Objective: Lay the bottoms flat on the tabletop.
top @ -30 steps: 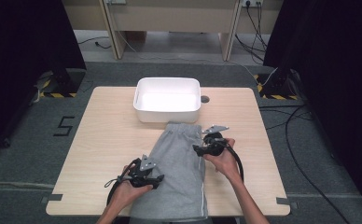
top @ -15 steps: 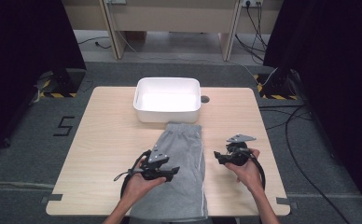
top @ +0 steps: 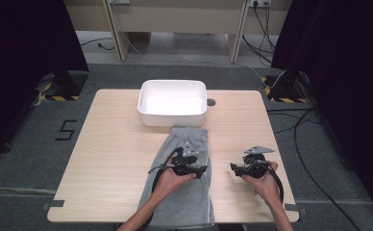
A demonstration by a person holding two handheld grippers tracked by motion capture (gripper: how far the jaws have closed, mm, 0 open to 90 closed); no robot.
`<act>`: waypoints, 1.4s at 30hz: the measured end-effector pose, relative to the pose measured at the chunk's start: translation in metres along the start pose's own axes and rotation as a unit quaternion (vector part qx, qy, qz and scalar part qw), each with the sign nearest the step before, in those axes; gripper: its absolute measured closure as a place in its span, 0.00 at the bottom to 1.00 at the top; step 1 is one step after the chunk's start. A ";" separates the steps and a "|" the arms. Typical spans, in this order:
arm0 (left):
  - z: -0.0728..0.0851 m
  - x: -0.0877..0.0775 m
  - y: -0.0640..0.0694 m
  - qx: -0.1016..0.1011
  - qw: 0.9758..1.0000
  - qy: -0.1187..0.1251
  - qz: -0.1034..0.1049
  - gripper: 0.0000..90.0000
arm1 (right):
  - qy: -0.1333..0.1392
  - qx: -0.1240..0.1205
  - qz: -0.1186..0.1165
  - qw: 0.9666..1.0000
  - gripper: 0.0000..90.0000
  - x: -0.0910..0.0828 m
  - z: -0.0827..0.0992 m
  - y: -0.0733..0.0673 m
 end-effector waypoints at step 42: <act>0.006 -0.102 -0.091 -0.034 0.996 0.053 -0.055 0.92 | -0.012 -0.109 -0.040 0.993 0.41 0.045 -0.019 -0.086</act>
Point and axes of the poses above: each handheld gripper's, and its own axes: x roughly forward along the jaws, z roughly out of its underside, y roughly to its right, the point moved 4 cm from there along x, roughly forward along the jaws, and after that the axes turned 3 degrees about -x, right-handed, at the moved point
